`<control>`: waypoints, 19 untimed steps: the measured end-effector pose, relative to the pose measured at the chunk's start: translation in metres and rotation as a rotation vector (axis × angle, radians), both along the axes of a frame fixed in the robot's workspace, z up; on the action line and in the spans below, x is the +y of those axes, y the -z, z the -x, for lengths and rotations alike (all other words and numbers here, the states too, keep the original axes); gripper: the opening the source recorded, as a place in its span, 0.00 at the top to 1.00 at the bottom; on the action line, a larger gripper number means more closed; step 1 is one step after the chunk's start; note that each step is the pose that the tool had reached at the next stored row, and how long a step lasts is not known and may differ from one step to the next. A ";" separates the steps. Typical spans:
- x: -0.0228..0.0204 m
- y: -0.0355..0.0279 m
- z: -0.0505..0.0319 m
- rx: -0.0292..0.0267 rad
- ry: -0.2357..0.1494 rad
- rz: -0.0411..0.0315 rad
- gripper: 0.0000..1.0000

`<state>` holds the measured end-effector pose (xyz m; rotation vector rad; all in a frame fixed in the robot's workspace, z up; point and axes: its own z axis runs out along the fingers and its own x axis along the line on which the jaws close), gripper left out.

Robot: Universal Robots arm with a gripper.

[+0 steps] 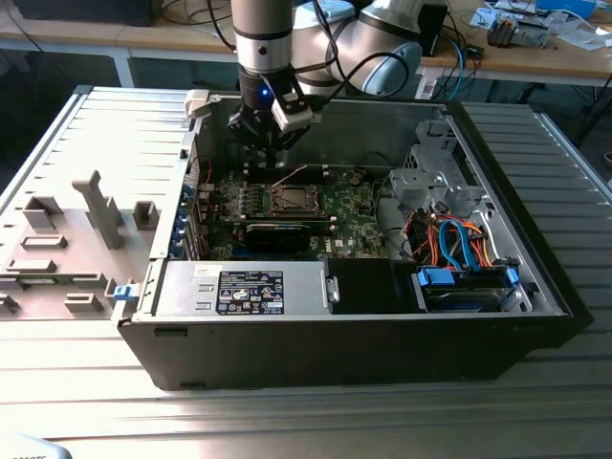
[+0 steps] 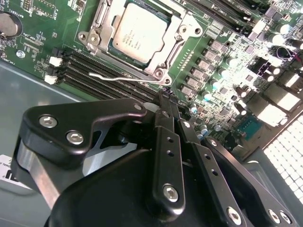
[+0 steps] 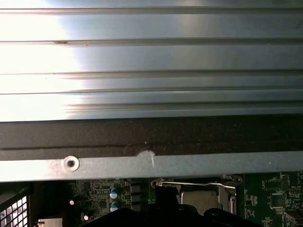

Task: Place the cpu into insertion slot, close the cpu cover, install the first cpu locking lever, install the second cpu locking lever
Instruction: 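Install the first cpu locking lever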

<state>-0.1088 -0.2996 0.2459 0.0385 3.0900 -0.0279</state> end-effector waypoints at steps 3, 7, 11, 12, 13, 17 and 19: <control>0.0000 0.0010 -0.0002 0.0002 0.000 0.0002 0.89; 0.0000 0.0021 -0.0009 0.0001 0.000 0.0001 0.89; 0.0001 0.0040 -0.0022 -0.0001 0.000 0.0000 0.89; 0.0002 0.0048 -0.0022 0.0001 0.000 0.0001 0.89; 0.0002 0.0058 -0.0024 0.0002 0.000 0.0002 0.89; 0.0004 0.0092 -0.0029 0.0001 0.000 0.0003 0.89; 0.0005 0.0113 -0.0041 0.0002 0.000 0.0006 0.89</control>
